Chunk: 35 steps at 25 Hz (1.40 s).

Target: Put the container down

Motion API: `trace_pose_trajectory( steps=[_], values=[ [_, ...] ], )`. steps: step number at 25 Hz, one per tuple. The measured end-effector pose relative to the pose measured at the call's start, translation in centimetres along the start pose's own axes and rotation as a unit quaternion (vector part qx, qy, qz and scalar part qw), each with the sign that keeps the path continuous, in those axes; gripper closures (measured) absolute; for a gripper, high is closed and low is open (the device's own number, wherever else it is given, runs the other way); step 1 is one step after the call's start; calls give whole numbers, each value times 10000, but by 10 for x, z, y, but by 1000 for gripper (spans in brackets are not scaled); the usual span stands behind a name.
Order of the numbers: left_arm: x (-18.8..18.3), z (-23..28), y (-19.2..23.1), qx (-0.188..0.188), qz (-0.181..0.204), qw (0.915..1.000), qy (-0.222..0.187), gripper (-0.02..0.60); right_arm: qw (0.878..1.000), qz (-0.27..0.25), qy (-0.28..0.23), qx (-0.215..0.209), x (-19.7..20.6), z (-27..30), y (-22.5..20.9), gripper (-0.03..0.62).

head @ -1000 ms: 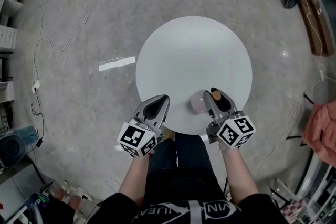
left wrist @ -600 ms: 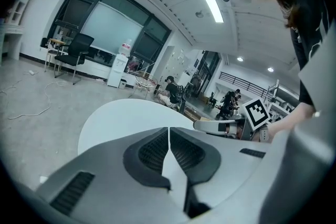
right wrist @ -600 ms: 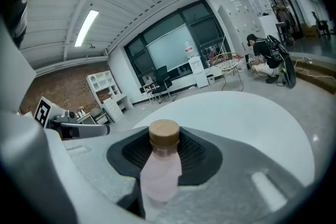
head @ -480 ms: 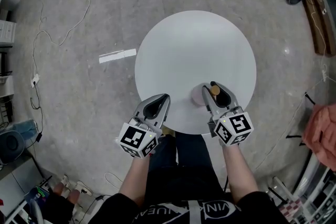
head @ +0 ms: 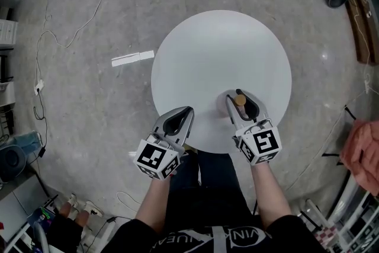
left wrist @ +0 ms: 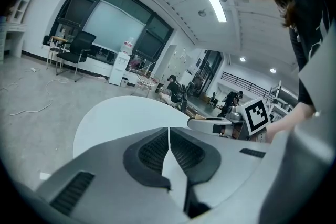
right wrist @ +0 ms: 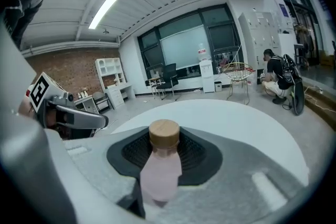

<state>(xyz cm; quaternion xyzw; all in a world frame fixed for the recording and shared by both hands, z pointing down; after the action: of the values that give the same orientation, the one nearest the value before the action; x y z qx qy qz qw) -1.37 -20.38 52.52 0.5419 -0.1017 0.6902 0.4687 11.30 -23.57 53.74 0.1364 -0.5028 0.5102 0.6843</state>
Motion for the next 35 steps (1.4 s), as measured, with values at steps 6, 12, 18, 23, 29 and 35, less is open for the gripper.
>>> trace_pose_trajectory(
  steps=[6, 12, 18, 23, 29, 35],
  values=[
    [-1, 3, 3, -40, -48, 10000, -20, 566, 9997, -249, 19, -19, -3, 10, 2, 464],
    [-1, 2, 1, -26, -60, 10000, -34, 566, 9976, -690, 29, -34, 1, 12, 10, 463],
    [0, 0, -1, -35, -57, 10000, -50, 566, 9963, -849, -37, -90, 1, 14, 14, 462],
    [0, -6, -3, -63, -45, 10000, -50, 566, 9943, -1066, 1, -23, 7, 8, 18, 462],
    [6, -12, -4, -106, -35, 9999, -59, 566, 9935, -1138, -82, -22, 8, 8, 21, 462],
    [5, -18, -5, -101, 1, 9999, -55, 566, 9959, -894, -116, -95, 8, 8, 23, 448]
  ],
)
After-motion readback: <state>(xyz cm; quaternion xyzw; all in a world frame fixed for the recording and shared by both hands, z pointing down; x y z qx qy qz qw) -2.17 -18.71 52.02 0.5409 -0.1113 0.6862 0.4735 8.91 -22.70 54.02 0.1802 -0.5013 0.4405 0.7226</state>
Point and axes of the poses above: the fingertips, and each gripper's own axes: z forward along the fingers, y to its left, x out of its underside, the point moved 1 cm from there along -z, backward along the fingers, and after that the axes turned 6 degrees about z, right-handed, at the moved point
